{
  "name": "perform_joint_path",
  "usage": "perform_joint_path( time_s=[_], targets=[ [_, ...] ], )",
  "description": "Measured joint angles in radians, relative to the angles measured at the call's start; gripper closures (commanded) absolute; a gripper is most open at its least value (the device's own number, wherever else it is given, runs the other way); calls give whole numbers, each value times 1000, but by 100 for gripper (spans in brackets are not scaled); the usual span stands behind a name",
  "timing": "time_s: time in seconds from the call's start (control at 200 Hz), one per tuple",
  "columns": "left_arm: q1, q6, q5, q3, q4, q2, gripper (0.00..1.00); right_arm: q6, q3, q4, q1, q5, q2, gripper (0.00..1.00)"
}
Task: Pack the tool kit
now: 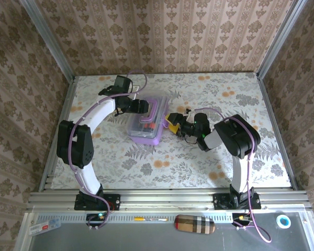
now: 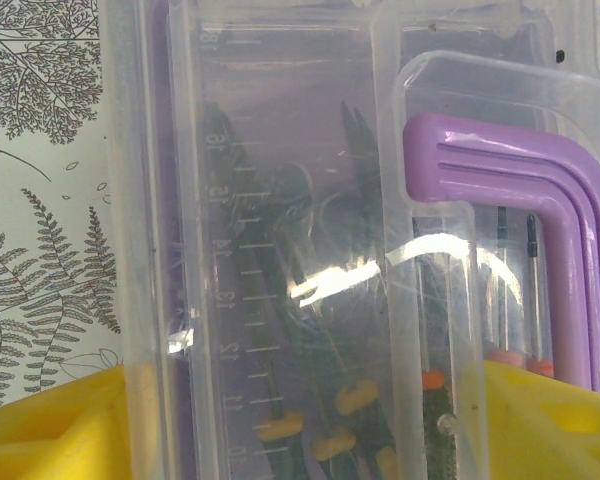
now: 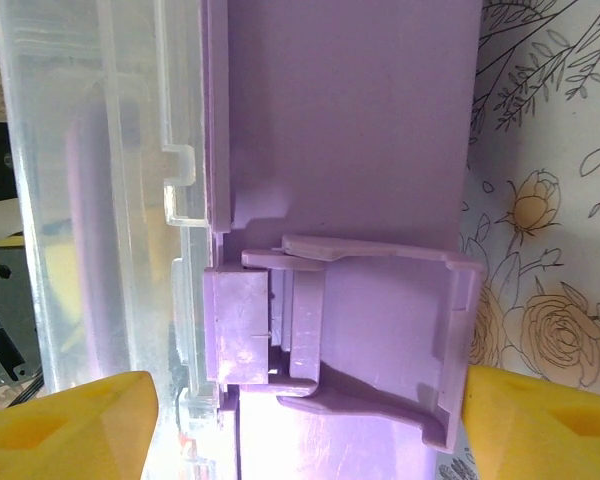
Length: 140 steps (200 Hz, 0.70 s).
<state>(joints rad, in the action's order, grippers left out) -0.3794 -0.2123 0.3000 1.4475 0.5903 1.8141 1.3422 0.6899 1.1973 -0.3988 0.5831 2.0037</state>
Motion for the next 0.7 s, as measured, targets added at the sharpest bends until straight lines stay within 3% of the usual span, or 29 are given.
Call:
perform_joint_path(
  time_s=[0.7],
  targets=[
    [-9, 0, -22, 15, 15, 7, 46, -36, -31, -89, 27, -5, -98, 32]
  ],
)
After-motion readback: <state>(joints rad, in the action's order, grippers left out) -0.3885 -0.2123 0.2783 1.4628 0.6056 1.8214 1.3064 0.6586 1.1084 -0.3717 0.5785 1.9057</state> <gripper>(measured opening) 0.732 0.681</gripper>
